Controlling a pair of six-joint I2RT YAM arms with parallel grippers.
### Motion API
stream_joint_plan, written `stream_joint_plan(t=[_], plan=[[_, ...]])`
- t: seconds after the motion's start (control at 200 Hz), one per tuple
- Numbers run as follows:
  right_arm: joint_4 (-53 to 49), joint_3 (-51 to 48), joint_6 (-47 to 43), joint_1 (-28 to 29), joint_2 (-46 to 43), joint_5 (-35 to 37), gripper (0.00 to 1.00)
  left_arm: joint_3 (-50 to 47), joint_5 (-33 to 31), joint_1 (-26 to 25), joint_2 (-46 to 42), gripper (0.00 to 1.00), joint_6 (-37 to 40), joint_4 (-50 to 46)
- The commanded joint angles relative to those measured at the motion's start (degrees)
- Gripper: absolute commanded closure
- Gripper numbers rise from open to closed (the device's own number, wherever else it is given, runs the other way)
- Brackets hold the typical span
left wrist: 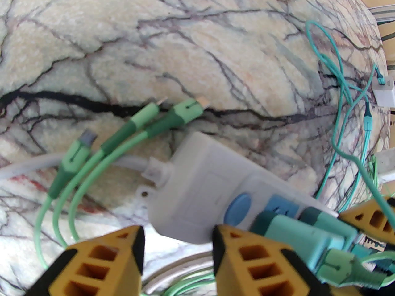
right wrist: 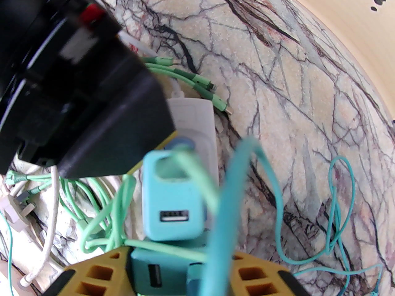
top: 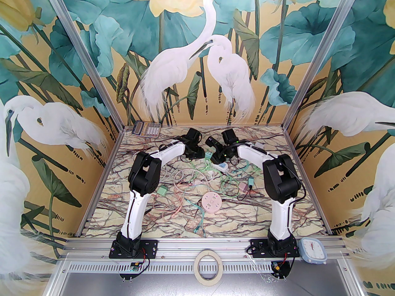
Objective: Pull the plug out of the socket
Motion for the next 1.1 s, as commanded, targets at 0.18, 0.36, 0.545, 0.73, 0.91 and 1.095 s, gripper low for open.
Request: stream_joint_plan(t=[0.18, 0.36, 0.545, 0.73, 0.91, 1.095], plan=[[0.3, 1.5, 6.4, -2.9, -2.6, -9.5, 0.77, 0.0, -1.7, -0.6, 3.3, 0.58, 1.3, -3.6], [-0.1, 2.3, 7.1, -3.0, -3.3, -10.1, 0.77, 0.1, -1.8, -0.7, 3.4, 0.58, 1.3, -3.7], [0.2, 1.2, 5.7, -2.1, -5.1, -3.3, 0.75, 0.1, -1.8, -0.8, 3.5, 0.58, 1.5, -3.6], [4.3, -2.0, 7.8, -4.4, -10.8, -3.0, 0.74, 0.2, -1.6, -0.7, 3.6, 0.58, 1.5, -3.6], [5.7, -2.2, 12.3, -7.9, -10.7, -4.1, 0.73, 0.2, -1.4, -0.8, 3.5, 0.57, 1.5, -3.7], [3.7, 0.8, 16.1, -10.3, -5.6, 0.8, 0.71, 0.3, -1.6, -0.7, 3.1, 0.56, 1.7, -3.8]])
